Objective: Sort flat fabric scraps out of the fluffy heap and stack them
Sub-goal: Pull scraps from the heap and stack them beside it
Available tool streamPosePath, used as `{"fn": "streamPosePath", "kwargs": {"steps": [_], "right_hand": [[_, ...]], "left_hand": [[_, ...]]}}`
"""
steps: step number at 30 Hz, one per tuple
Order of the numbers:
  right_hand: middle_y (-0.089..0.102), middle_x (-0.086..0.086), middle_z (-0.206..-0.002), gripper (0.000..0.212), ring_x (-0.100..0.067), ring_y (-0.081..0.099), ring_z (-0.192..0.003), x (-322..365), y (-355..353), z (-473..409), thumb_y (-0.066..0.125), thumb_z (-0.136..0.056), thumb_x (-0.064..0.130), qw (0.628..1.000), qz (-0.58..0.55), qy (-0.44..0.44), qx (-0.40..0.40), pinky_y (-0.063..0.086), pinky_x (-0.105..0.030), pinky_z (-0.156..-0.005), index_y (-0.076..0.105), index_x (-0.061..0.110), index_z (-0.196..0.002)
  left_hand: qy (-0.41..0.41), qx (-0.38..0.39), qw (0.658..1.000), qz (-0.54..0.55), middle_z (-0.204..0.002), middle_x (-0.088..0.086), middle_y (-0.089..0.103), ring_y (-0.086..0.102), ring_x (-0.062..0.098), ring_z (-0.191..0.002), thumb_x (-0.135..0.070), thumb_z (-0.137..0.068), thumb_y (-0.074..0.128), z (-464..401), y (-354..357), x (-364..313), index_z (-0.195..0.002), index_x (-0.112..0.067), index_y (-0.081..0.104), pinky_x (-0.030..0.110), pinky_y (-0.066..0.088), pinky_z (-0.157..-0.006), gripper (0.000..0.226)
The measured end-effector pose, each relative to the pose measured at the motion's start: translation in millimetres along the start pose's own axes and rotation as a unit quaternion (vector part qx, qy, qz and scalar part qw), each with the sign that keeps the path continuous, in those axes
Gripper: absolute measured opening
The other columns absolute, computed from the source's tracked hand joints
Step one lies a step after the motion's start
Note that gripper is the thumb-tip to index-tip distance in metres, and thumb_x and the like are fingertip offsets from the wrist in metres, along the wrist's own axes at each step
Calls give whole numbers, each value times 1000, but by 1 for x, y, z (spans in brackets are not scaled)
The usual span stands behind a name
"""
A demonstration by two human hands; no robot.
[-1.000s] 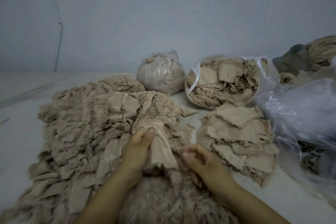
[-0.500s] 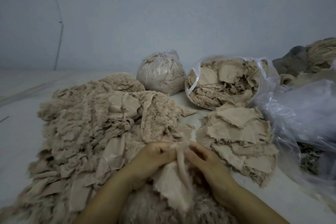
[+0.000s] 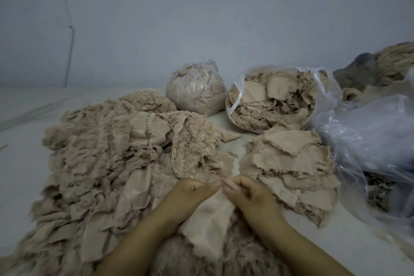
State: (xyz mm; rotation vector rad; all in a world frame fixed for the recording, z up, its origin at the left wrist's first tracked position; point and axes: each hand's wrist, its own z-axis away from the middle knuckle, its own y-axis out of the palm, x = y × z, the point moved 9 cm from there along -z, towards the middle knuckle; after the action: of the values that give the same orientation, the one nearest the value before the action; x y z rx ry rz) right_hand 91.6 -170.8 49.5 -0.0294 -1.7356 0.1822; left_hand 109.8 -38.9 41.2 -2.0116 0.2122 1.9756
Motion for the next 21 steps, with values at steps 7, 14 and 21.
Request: {"fn": "streamPosePath", "kwargs": {"steps": [7, 14, 21], "right_hand": [[46, -1, -46, 30, -13, 40, -39, -16, -24, -4, 49, -98, 20, 979, -163, 68, -106, 33, -21, -38, 56, 4, -73], [40, 1, -38, 38, -10, 31, -33, 15, -78, -17, 59, -91, 16, 961, -160, 1, -226, 25, -15, -36, 60, 16, -53], [54, -15, -120, 40, -33, 55, -105, 39, -172, -33, 58, -88, 30, 908, 253, 67, -327, 49, -45, -88, 53, 16, -125]], "left_hand": [[28, -31, 997, 59, -63, 6, 67, 60, 18, -51, -44, -79, 67, -1, -11, -5, -85, -2, 70, 19, 45, -45, 42], [79, -163, 981, 73, -40, -1, 40, 40, 11, -40, -28, -91, 54, -5, -35, -8, -67, -3, 58, 19, 36, -43, 35], [90, 144, 941, -294, -110, -29, 58, 52, -11, -107, -49, -61, 82, 2, 7, 0, -108, -38, 65, 6, 39, -89, 51]]}}
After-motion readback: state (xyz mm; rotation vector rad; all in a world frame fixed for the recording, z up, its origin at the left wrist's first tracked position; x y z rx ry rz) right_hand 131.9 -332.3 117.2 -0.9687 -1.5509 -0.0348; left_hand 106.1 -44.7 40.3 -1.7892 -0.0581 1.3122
